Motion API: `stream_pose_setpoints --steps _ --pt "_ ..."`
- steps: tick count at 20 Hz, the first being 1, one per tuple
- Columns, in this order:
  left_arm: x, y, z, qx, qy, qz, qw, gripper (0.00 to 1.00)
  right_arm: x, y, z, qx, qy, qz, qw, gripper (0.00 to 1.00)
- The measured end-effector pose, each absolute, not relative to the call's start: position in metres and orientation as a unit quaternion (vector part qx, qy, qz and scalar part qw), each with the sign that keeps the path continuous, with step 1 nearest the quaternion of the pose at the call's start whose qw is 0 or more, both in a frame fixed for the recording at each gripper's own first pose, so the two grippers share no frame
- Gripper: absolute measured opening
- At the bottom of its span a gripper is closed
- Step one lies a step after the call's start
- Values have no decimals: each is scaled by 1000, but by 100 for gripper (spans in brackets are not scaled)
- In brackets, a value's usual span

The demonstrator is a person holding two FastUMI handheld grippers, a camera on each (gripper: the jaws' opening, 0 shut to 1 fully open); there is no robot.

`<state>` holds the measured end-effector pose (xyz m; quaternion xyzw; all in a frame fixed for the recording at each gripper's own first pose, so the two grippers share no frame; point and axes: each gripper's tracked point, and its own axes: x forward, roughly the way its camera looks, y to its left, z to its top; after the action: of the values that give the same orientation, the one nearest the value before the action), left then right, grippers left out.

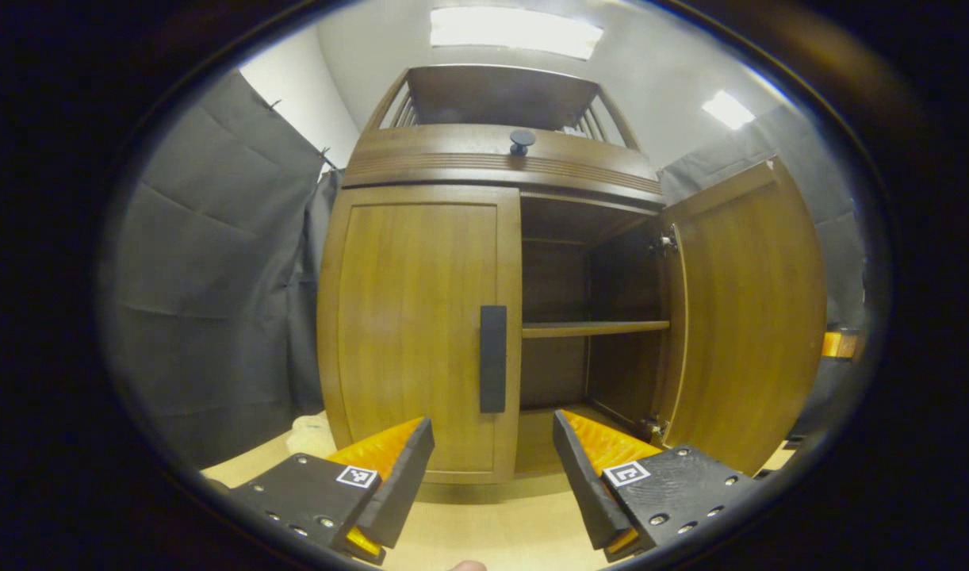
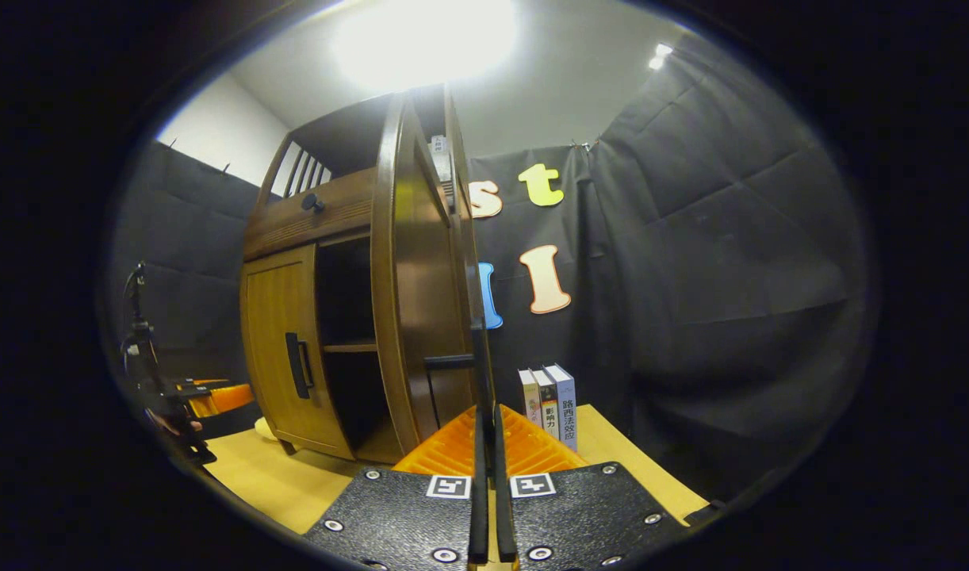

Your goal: Open the right door of the double-door shoe cabinet with the right hand, and open the left door with the left hand.

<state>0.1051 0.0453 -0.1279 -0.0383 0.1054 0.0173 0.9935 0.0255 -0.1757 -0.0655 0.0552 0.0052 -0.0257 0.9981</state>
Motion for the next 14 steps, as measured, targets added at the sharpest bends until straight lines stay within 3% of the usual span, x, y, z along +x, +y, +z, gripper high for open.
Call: stream_pose_setpoints --steps 4,10,12,14 --pt "103 49 -135 -31 122 23 992 87 21 -184 -63 60 5 -21 998 4" --pt "103 54 -132 -51 114 42 991 87 -24 -217 -56 51 4 -73 996 10" --pt "104 59 -131 -56 107 55 991 87 -41 -211 -48 43 2 -78 996 29" --pt "104 66 -131 -58 106 74 990 87 -55 -195 -38 27 1 -68 997 67"
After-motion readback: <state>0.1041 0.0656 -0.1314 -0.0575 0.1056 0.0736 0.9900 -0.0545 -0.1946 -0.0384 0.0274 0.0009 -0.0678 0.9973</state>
